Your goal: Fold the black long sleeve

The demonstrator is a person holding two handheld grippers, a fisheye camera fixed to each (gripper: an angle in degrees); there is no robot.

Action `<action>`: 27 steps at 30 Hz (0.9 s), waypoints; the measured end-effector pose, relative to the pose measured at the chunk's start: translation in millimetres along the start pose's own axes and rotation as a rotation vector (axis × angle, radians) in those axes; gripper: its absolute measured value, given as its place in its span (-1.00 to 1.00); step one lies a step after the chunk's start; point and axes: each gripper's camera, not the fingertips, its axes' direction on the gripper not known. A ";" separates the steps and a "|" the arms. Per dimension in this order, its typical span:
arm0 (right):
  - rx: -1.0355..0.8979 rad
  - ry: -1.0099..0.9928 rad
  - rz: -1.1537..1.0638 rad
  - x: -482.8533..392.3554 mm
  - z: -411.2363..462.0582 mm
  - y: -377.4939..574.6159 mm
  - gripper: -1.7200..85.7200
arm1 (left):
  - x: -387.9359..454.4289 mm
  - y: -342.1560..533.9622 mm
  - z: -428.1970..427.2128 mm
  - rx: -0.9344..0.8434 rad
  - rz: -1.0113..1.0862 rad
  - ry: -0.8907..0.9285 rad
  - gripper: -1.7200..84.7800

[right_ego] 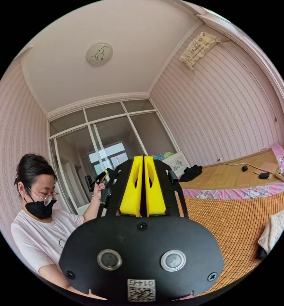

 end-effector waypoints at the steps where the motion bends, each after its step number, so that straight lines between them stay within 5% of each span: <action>1: 0.036 -0.049 -0.041 -21.2 -13.9 -15.0 -0.96 | 4.3 -17.4 -18.4 0.052 0.014 0.003 -0.98; 5: 0.080 -0.111 -0.244 -103.4 -54.4 -56.9 -0.96 | 18.1 -63.5 -79.4 0.236 0.065 0.060 -0.98; 11: 0.067 -0.062 -0.375 -150.5 -57.7 -93.6 -0.96 | 24.1 -99.8 -77.3 0.268 0.113 0.004 -0.98; 20: -0.238 0.416 -0.024 28.2 60.0 -77.2 -0.96 | -42.9 -53.8 134.9 -0.288 -0.002 -0.327 -0.98; 23: -0.149 0.324 0.131 56.2 76.4 -95.1 -0.96 | -38.5 -64.9 170.9 -0.279 0.014 -0.318 -0.98; 27: -0.038 0.373 -0.060 15.7 84.5 -148.7 -0.96 | -26.4 -105.8 162.0 -0.093 0.029 -0.294 -0.98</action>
